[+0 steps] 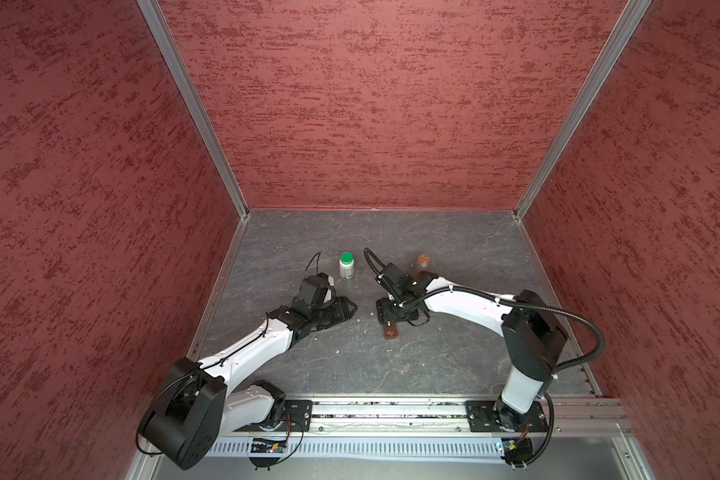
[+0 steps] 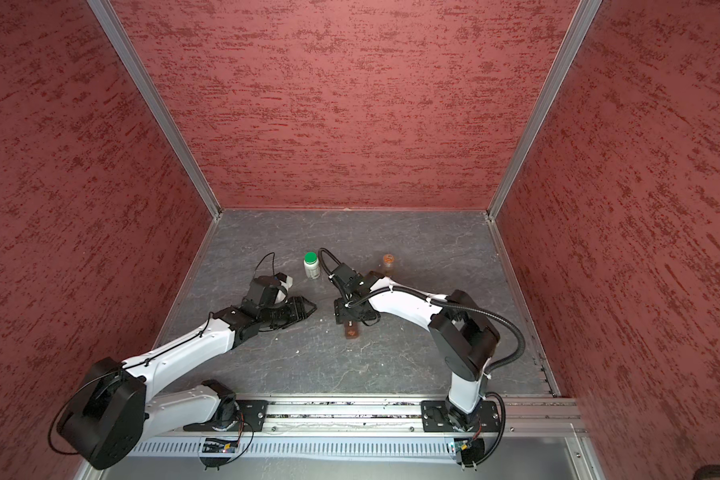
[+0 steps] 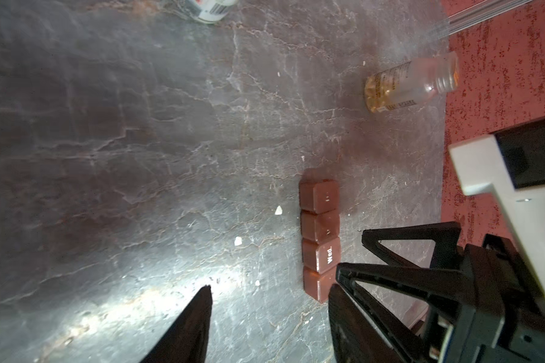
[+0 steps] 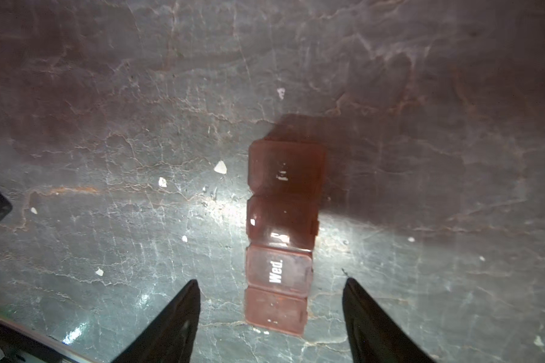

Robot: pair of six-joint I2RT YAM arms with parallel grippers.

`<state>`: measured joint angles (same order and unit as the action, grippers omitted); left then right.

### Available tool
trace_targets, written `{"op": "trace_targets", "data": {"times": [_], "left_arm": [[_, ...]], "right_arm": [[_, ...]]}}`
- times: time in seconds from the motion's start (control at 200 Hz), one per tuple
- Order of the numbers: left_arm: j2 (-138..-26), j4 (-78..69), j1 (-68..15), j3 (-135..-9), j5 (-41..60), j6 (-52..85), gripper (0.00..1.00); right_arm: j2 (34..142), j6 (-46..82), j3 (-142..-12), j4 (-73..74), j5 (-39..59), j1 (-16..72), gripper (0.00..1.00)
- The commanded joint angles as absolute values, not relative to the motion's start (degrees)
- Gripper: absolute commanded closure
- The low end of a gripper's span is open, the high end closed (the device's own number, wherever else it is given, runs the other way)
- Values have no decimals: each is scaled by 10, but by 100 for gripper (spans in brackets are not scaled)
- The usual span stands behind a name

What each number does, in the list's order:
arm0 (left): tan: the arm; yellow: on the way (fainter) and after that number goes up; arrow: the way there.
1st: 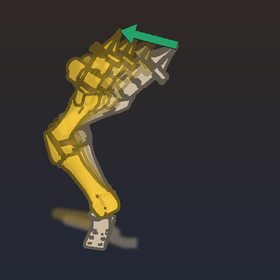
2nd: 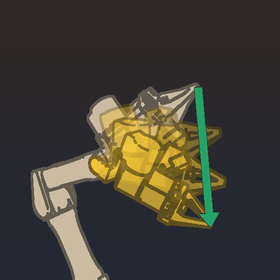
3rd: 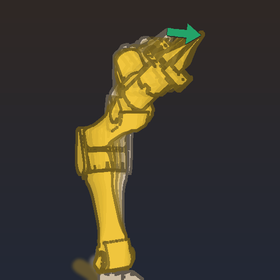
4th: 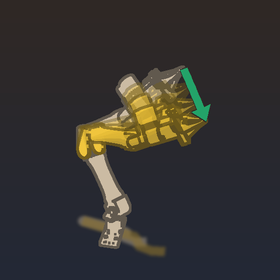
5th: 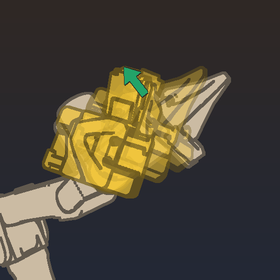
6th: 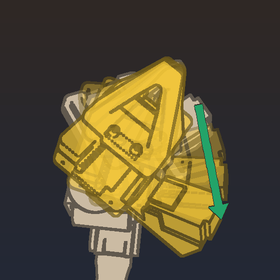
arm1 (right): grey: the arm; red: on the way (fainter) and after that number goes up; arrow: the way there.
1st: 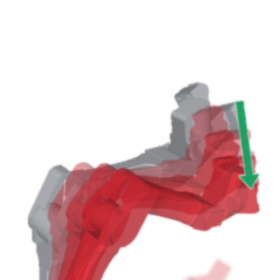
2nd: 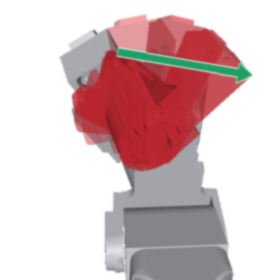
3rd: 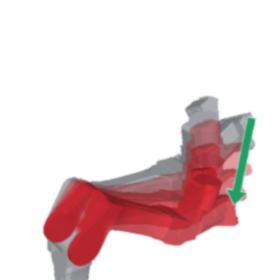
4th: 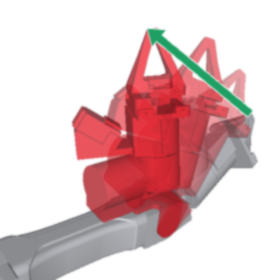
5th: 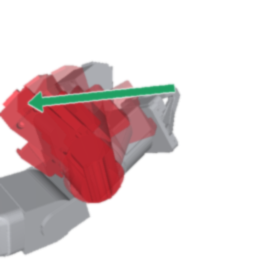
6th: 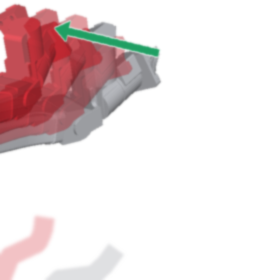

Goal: Sort the pills into containers
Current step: 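Press down along the organizer lids with the right gripper while left gripper withdraws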

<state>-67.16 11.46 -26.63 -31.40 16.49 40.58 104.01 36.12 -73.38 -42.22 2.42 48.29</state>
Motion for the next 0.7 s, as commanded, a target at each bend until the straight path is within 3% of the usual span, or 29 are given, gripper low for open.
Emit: {"op": "trace_targets", "data": {"times": [0.0, 0.436, 0.696], "left_arm": [[-654, 121, -252, -304, 179, 389, 39], [-631, 123, -213, -285, 207, 378, 39], [-634, 115, -210, -279, 214, 381, 39]], "right_arm": [[1064, 380, -770, -460, -18, 493, 26], [1120, 388, -818, -508, -43, 508, 31], [1126, 386, -803, -487, -19, 508, 44]]}}
